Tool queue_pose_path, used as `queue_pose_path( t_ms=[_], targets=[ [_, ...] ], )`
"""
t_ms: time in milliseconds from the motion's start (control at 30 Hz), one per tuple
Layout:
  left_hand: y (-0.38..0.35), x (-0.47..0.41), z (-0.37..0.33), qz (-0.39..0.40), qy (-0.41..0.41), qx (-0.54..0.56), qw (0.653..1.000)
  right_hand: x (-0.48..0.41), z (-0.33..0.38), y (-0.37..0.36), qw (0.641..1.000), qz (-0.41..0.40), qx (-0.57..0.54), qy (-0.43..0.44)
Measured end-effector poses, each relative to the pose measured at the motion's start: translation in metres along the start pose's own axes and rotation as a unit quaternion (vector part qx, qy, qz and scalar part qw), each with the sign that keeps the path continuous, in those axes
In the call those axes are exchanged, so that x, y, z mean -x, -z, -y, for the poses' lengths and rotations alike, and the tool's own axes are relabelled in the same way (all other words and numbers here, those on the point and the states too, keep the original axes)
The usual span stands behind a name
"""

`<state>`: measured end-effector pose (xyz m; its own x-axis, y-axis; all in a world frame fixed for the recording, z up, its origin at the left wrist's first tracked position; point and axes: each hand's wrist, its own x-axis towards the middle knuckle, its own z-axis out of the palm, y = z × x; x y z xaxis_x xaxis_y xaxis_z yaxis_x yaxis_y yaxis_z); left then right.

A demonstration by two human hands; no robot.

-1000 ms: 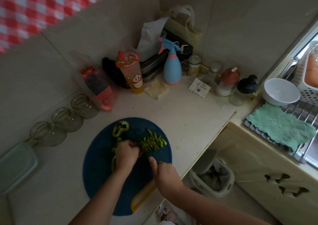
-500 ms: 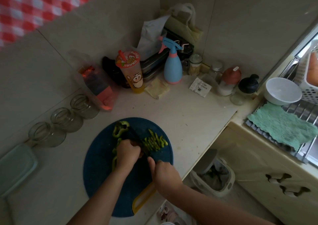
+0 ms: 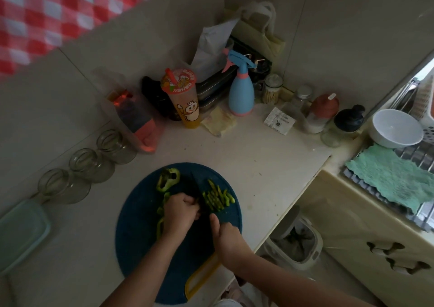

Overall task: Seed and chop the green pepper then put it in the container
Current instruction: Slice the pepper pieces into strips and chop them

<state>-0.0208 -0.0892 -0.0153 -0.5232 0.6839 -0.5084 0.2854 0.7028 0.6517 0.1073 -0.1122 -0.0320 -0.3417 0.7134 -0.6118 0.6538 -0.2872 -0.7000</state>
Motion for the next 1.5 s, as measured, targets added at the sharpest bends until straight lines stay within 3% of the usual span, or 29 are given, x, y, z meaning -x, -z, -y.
queue_pose_path(
  t_ms=[467,667,933,1500],
  targets=[
    [-0.002,0.015,0.018,-0.058,-0.123,-0.091,0.987,-0.016,0.016,-0.004,0.999,-0.038,-0.016,-0.020],
    [-0.007,0.034,0.026,-0.063,-0.092,-0.039,0.993,-0.021,0.026,-0.001,0.999,-0.044,-0.008,-0.001],
    [0.008,0.007,0.011,-0.018,-0.015,-0.059,0.998,0.003,0.006,0.016,0.998,-0.025,-0.013,0.059],
    [0.000,0.017,-0.001,-0.050,-0.002,-0.046,0.998,0.023,-0.006,0.003,0.996,-0.031,-0.007,0.081]
  ],
)
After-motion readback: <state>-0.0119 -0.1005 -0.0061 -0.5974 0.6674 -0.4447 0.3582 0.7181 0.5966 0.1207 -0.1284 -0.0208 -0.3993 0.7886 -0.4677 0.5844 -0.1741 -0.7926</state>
